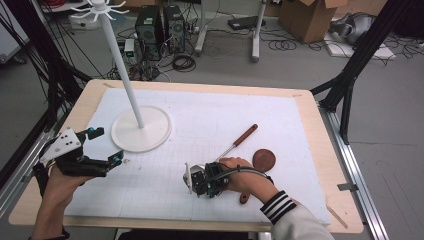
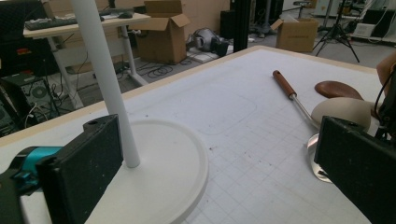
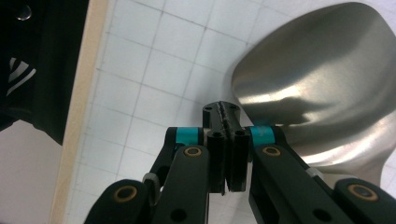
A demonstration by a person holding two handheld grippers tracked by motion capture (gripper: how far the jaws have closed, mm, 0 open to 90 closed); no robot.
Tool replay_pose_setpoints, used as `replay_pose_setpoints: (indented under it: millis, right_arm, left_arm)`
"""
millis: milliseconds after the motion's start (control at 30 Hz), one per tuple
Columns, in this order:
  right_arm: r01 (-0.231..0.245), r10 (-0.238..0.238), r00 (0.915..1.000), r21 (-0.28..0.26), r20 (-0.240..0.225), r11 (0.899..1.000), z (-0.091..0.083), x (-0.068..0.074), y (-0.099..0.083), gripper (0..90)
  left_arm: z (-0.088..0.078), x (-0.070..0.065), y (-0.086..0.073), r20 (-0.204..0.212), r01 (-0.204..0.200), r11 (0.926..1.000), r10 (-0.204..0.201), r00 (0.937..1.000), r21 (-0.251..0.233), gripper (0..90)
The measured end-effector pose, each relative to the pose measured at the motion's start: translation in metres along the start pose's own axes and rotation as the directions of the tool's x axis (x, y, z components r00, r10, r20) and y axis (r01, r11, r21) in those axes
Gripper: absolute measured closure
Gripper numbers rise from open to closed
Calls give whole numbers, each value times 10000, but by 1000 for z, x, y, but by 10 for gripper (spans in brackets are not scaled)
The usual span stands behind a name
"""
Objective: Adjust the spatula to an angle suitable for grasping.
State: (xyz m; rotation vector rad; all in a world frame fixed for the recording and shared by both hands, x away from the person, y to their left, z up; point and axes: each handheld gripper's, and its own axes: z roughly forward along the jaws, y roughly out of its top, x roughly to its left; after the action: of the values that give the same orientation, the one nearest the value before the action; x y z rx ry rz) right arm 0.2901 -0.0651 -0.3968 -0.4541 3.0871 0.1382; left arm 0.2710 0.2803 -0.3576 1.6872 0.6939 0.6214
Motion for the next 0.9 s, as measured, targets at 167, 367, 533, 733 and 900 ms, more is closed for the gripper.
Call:
replay_pose_setpoints:
  millis: [167, 367, 533, 733, 900]
  right_arm:
    - [-88, 88, 10000, 46, 5, 10000, 0, -1, 0, 895]
    - [-42, 42, 10000, 139, 25, 9999, 2, -4, 0, 895]
    - [22, -25, 10000, 284, 93, 9996, 5, -4, 1, 895]
    - [96, -99, 9998, 234, 144, 9997, 4, -5, 4, 895]
    - [339, -347, 9990, 297, 275, 9990, 5, -5, 6, 895]
  left_arm:
    - [-1, 0, 0, -23, -2, 10000, 2, 10000, -1, 17]
    - [-1, 1, 0, -14, -4, 10000, 4, 10000, 3, 17]
    - [-1, 1, 0, -59, 2, 10000, -1, 10000, 8, 17]
    - [-2, 1, 0, -155, -15, 10000, 15, 9999, 24, 17]
    - [-3, 1, 1, -197, -14, 10000, 14, 9998, 10, 17]
